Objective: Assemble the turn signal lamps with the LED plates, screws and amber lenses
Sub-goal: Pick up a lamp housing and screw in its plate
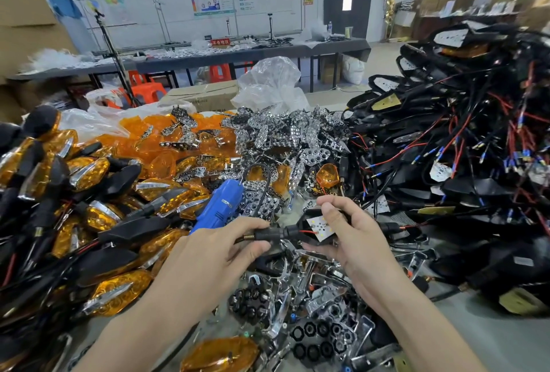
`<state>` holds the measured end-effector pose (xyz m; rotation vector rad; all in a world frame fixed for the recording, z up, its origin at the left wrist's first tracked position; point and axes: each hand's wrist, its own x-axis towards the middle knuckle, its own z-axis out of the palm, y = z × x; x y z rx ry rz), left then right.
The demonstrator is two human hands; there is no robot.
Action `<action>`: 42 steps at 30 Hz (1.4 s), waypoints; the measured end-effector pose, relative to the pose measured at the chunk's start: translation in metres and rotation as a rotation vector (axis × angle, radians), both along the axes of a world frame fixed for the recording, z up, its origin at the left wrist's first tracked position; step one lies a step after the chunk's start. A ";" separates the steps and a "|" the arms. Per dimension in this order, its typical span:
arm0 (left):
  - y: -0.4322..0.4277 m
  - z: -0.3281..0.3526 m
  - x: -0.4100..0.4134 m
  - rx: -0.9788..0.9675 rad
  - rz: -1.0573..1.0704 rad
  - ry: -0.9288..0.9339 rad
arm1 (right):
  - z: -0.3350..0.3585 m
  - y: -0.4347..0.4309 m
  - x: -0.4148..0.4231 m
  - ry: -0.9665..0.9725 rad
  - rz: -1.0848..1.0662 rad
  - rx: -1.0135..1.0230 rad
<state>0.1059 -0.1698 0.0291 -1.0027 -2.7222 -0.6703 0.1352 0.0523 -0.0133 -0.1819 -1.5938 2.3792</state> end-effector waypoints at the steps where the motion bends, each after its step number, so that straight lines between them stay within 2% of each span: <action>1: 0.001 0.000 0.000 -0.016 0.003 -0.001 | 0.000 -0.001 0.000 -0.001 -0.002 0.001; 5: 0.004 -0.002 0.000 0.065 -0.052 -0.131 | -0.002 -0.003 0.001 0.025 -0.027 0.036; 14: 0.008 -0.002 -0.005 0.170 -0.130 -0.272 | 0.000 -0.004 0.002 0.009 -0.013 -0.021; 18: 0.016 -0.006 -0.007 0.031 -0.118 -0.163 | -0.001 -0.010 0.003 -0.002 -0.009 -0.003; 21: 0.023 -0.006 -0.009 0.082 -0.105 -0.139 | 0.002 -0.010 0.001 -0.011 -0.050 -0.055; 25: 0.027 -0.003 -0.014 0.176 -0.051 -0.094 | 0.009 0.000 0.003 -0.007 0.034 -0.322; 27: 0.025 -0.002 -0.014 0.161 -0.023 -0.058 | 0.011 0.003 0.006 0.004 0.090 -0.384; 33: 0.017 0.000 -0.011 -0.195 0.024 0.068 | 0.009 0.003 0.004 -0.022 0.094 -0.327; 37: 0.009 0.002 -0.007 -0.124 -0.026 0.000 | 0.007 0.005 0.005 -0.033 0.092 -0.332; 42: 0.006 0.001 -0.005 -0.091 0.008 0.057 | 0.005 0.005 0.004 -0.032 0.088 -0.377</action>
